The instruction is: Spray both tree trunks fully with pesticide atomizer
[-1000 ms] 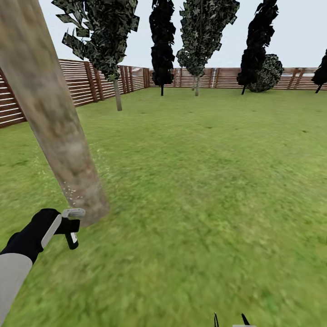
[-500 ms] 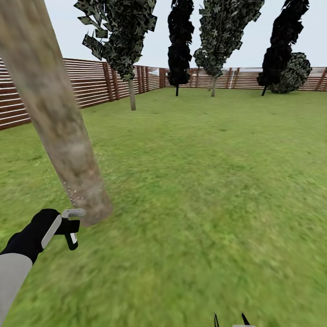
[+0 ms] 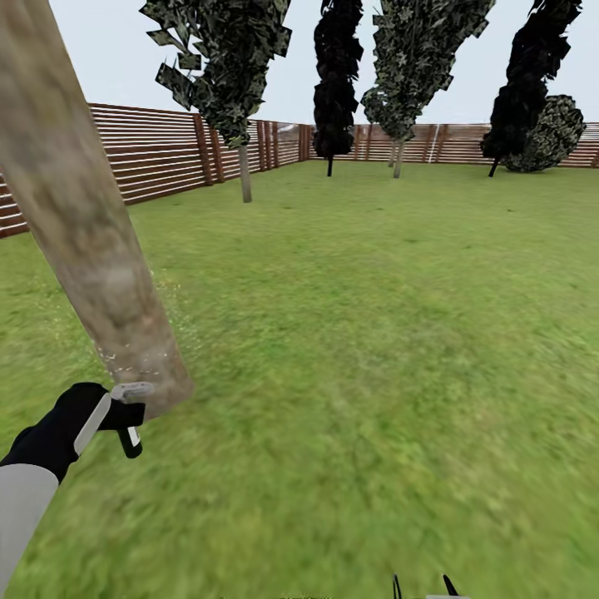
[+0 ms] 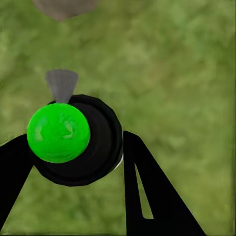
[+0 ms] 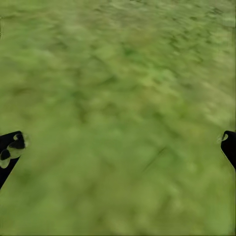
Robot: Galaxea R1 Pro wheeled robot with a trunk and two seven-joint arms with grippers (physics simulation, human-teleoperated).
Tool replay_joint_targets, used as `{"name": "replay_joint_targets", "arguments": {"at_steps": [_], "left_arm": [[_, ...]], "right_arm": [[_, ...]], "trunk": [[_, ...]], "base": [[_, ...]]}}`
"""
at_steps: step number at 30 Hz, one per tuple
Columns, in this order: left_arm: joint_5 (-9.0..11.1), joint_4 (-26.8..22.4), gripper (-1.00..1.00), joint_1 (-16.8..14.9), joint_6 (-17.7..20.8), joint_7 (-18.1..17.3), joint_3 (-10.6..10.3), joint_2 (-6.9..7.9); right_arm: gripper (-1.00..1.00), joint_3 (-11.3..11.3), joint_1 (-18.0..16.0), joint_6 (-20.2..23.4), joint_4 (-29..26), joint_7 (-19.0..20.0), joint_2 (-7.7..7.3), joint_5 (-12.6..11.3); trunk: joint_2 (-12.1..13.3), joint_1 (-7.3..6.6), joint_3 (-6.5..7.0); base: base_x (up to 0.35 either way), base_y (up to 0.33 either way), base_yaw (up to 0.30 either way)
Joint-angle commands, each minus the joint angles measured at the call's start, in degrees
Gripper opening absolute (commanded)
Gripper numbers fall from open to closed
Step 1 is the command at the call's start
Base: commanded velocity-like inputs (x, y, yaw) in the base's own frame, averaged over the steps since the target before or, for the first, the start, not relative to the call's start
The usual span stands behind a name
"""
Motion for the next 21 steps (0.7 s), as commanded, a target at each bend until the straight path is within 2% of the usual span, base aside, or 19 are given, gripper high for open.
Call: {"name": "replay_joint_targets", "arguments": {"at_steps": [1,2,4,7,9,13,16,17,18,20,21], "left_arm": [[0.1,0.0,-1.00,0.0,0.0,0.0,0.8,0.00],[0.1,0.0,-1.00,0.0,0.0,0.1,2.5,0.00],[0.0,0.0,-1.00,0.0,0.1,0.3,3.7,0.00],[0.2,-0.2,-1.00,0.0,0.3,3.4,3.2,-0.03],[0.4,-0.5,-1.00,0.0,0.9,3.5,3.2,-0.35],[0.6,-0.8,-1.00,-0.8,1.5,3.5,3.3,-1.06],[0.5,-1.1,-1.00,-1.0,3.2,3.5,3.2,-3.31],[0.4,-1.1,-1.00,-1.1,3.4,3.7,3.2,-5.47],[0.2,-1.1,-1.00,-1.1,3.5,3.7,3.2,-6.26],[0.1,-1.1,-1.00,-1.0,3.6,3.8,3.4,-5.53],[0.0,-1.1,-1.00,-0.6,3.6,3.8,3.5,-4.52]], "right_arm": [[1.00,0.0,0.0,0.0,0.0,0.0,-0.02,0.0],[1.00,0.0,0.0,0.0,0.0,0.0,-0.03,0.0],[1.00,0.0,0.0,0.0,0.0,0.0,-0.03,0.0],[1.00,0.0,0.0,0.0,0.0,0.0,-0.03,0.0],[1.00,0.0,0.0,0.0,0.0,0.0,-0.03,0.0],[1.00,0.0,0.0,0.0,0.0,0.0,-0.03,0.0],[1.00,0.0,0.0,0.0,0.0,0.0,-0.03,0.0],[1.00,0.0,0.0,0.0,0.0,0.0,-0.03,0.0],[1.00,0.0,0.0,0.0,0.0,0.0,-0.03,0.0],[1.00,0.0,0.0,0.0,0.0,0.0,-0.05,0.0],[1.00,0.0,0.0,0.0,0.0,0.0,-0.04,0.0]], "trunk": [[0.0,0.00,0.00],[0.0,0.00,0.00],[0.0,0.00,0.00],[0.0,0.00,0.00],[0.0,0.00,0.00],[0.0,0.00,0.00],[0.0,0.00,0.00],[0.0,0.00,0.00],[0.0,0.00,0.00],[0.0,0.00,0.00],[0.0,0.00,0.00]], "base": [[-0.122,-0.219,0.267],[-0.167,-0.153,0.275],[-0.123,-0.090,0.277],[-0.018,-0.013,0.278],[-0.001,-0.001,0.243],[0.000,0.000,0.039],[0.000,0.000,0.001],[0.000,0.000,0.000],[0.000,0.000,0.000],[0.000,0.000,0.000],[0.000,0.000,0.000]]}}
